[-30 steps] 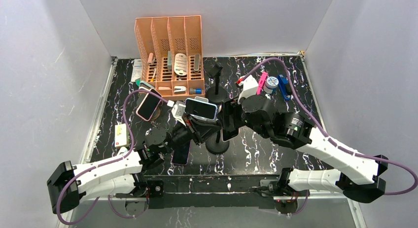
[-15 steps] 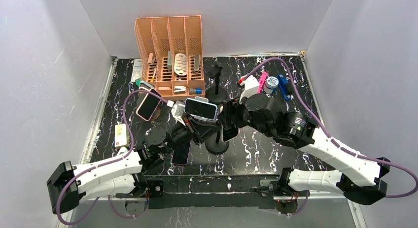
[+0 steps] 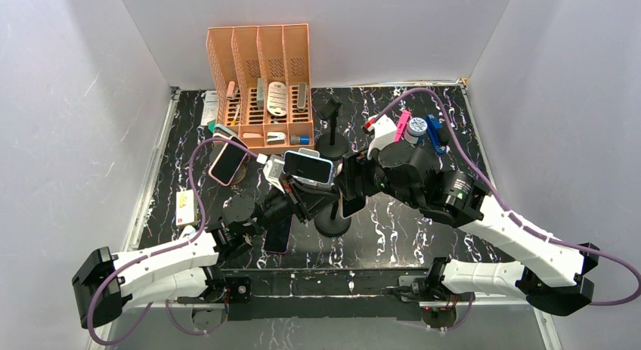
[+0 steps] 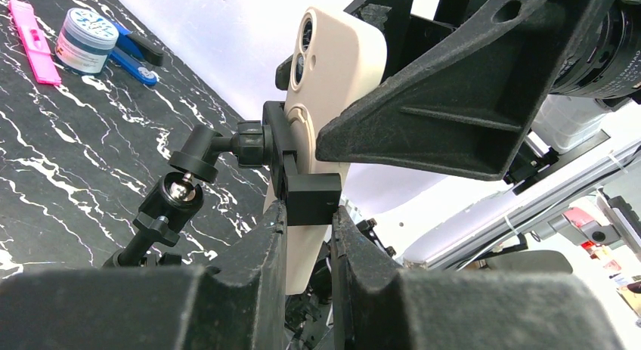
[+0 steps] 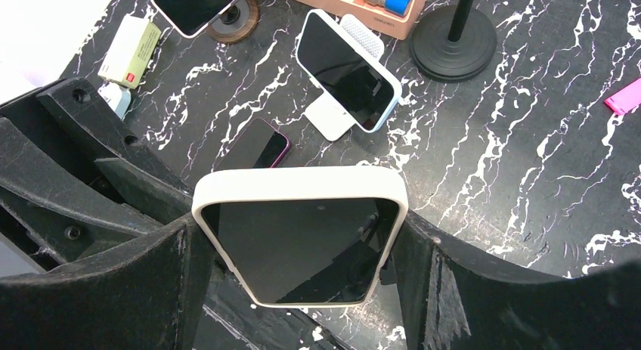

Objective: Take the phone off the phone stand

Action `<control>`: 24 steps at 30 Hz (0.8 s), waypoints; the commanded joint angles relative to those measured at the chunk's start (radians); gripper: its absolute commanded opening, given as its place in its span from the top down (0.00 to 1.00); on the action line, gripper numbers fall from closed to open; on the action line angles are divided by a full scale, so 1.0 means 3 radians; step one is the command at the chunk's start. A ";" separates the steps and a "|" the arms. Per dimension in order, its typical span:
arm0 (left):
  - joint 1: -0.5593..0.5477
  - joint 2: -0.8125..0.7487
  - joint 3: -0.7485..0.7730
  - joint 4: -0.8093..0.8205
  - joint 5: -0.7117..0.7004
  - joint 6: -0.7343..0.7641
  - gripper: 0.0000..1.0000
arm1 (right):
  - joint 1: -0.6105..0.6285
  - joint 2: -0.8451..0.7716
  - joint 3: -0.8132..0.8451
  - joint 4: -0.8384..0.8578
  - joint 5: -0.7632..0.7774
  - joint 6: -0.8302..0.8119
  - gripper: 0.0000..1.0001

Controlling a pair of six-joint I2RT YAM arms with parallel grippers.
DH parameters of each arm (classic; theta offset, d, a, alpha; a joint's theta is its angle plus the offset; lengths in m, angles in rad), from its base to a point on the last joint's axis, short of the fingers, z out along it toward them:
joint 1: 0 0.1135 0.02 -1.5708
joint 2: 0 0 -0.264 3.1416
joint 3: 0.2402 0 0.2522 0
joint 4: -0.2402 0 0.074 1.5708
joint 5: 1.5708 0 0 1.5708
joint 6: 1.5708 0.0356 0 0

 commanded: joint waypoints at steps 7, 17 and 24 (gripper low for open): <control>0.0180 0.0045 -0.0061 -0.0036 -0.0436 0.0055 1.00 | 0.0129 -0.0117 0.0226 0.0438 -0.1116 0.0188 0.99; 0.0193 0.0082 -0.0079 0.0021 -0.0336 0.0004 1.00 | 0.0129 -0.0146 0.0121 0.0723 -0.1500 0.0239 0.99; 0.0196 0.0085 -0.0080 0.0027 -0.0302 0.0012 1.00 | 0.0129 -0.0153 0.0146 0.0858 -0.1694 0.0277 0.99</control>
